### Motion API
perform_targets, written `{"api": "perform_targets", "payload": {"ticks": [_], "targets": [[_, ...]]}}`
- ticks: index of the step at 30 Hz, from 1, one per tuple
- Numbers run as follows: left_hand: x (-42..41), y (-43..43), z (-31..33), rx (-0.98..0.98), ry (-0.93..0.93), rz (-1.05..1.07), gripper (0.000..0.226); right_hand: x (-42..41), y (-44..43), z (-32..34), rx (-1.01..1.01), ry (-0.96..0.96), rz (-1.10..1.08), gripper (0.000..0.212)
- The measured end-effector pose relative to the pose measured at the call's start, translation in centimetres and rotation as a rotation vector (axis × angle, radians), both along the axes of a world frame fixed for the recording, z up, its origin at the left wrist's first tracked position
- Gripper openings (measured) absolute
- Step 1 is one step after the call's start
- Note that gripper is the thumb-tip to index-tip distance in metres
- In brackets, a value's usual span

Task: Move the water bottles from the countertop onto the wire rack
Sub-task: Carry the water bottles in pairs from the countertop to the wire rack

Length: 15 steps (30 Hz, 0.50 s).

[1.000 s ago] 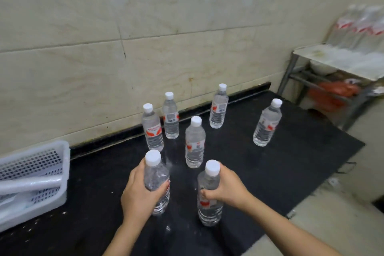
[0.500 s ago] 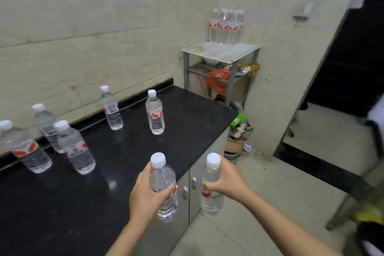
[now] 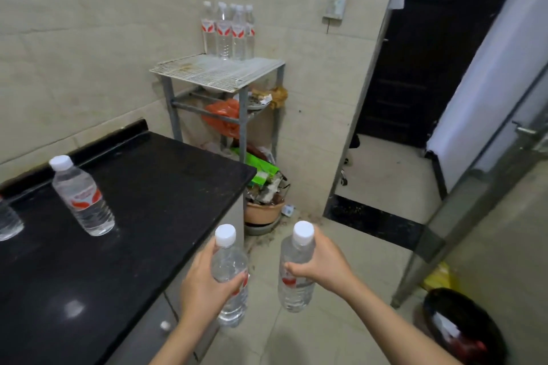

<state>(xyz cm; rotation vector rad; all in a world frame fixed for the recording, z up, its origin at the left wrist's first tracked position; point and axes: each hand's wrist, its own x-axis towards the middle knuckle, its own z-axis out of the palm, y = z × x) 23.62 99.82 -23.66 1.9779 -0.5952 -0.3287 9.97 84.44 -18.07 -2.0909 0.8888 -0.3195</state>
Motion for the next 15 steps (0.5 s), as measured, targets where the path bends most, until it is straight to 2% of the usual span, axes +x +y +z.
{"api": "perform_targets", "payload": {"ticks": [8,15], "targets": [[3.5,-15.6,0.0,-0.043,0.048,-0.026,0.083,2.5,-13.7,0.9,-0.027,0.003,-0.082,0.062],[6.0,-25.9,0.6,-0.032,0.041,-0.069,0.091,4.3,-23.2,1.3,-0.018,-0.046,-0.12,0.067]]}}
